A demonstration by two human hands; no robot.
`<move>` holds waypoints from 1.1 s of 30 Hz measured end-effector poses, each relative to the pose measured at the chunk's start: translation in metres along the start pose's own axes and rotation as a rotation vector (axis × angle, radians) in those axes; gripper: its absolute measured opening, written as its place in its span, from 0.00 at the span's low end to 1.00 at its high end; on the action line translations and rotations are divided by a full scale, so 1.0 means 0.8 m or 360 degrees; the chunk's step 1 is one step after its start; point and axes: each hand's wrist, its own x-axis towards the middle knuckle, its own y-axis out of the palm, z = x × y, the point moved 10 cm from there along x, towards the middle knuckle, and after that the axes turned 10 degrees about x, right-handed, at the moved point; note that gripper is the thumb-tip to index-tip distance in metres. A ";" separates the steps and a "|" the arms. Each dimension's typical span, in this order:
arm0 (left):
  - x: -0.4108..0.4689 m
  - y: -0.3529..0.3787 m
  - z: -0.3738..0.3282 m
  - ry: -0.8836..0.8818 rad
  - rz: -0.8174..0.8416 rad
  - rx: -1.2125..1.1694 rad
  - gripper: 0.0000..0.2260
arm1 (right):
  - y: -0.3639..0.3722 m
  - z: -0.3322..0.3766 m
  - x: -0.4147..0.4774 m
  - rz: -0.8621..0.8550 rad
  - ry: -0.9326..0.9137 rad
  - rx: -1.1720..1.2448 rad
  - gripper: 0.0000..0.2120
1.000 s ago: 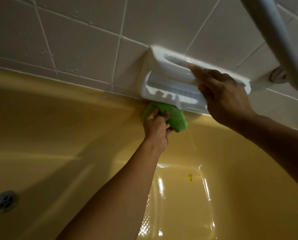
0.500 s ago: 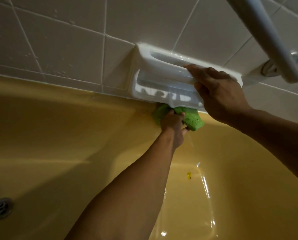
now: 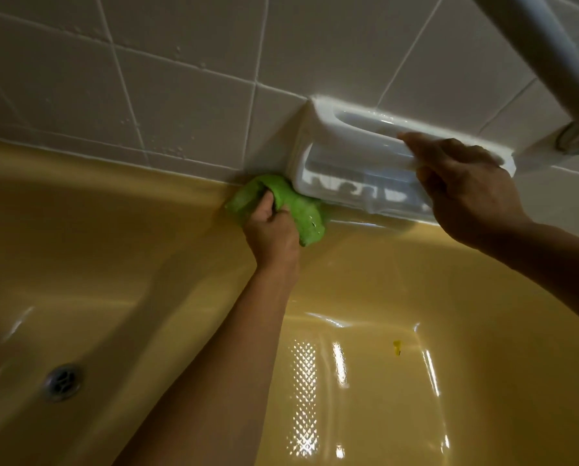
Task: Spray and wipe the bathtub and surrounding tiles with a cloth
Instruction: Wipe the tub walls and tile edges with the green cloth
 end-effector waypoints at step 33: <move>0.032 -0.106 -0.160 0.1313 -0.0235 0.2172 0.14 | -0.010 0.033 -0.011 -0.0221 0.0115 0.0120 0.22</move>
